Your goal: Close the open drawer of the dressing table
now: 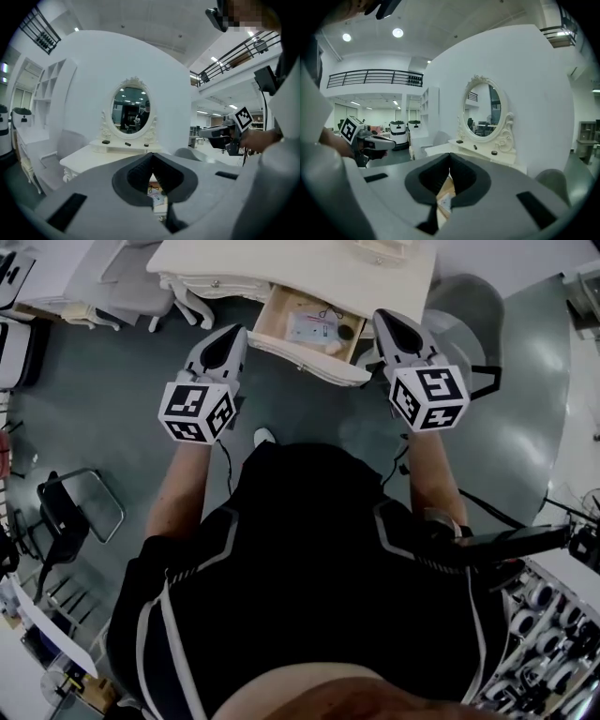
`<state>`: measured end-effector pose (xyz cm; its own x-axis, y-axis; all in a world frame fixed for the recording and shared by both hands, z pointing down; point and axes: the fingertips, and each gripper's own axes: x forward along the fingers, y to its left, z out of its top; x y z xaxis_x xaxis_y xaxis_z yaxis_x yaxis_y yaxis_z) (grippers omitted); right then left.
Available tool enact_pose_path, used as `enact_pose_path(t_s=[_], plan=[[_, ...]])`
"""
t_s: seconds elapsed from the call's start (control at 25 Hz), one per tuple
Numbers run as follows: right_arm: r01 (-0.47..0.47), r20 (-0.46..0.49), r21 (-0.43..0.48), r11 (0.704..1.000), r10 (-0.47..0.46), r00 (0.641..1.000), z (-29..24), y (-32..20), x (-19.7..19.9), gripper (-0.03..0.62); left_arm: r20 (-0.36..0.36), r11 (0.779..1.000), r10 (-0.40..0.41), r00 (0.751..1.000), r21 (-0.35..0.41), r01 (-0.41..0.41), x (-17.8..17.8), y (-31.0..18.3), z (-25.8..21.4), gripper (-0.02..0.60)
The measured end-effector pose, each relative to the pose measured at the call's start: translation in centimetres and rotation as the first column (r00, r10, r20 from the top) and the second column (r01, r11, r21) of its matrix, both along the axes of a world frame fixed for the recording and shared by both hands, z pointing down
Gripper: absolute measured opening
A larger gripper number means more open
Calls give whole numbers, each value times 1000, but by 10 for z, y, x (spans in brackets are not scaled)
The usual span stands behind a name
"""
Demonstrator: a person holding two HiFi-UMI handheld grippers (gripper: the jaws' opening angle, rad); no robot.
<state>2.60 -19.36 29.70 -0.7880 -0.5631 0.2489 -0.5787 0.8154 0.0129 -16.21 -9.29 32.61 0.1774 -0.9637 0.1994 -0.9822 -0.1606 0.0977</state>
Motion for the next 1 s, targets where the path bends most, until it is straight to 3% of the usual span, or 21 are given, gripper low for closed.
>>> enact_pose_path(t_s=[0.16,0.52,0.76,0.88,1.0], plan=[[-56,-28,-33,998,55,998,28,4,-15,5,41,995,94,995,-31,-93,-10,-5,29,0],[-213,-76,-107,971,205,976,103,26,-18,5,-24,969,226,974,-93,-227,-35,-9,82,0],[-322,-130,-186,928,302,944,169,42,-10,5,-35,955,237,971,-173,-239,-44,-18,137,0],[-361,-177,-227,904,326,928,206,44,-3,5,-4,953,221,975,-214,-216,-47,-23,165,0],[-381,-236,-247,891,326,915,245,45,3,8,41,928,276,960,-271,-255,-38,-30,198,0]])
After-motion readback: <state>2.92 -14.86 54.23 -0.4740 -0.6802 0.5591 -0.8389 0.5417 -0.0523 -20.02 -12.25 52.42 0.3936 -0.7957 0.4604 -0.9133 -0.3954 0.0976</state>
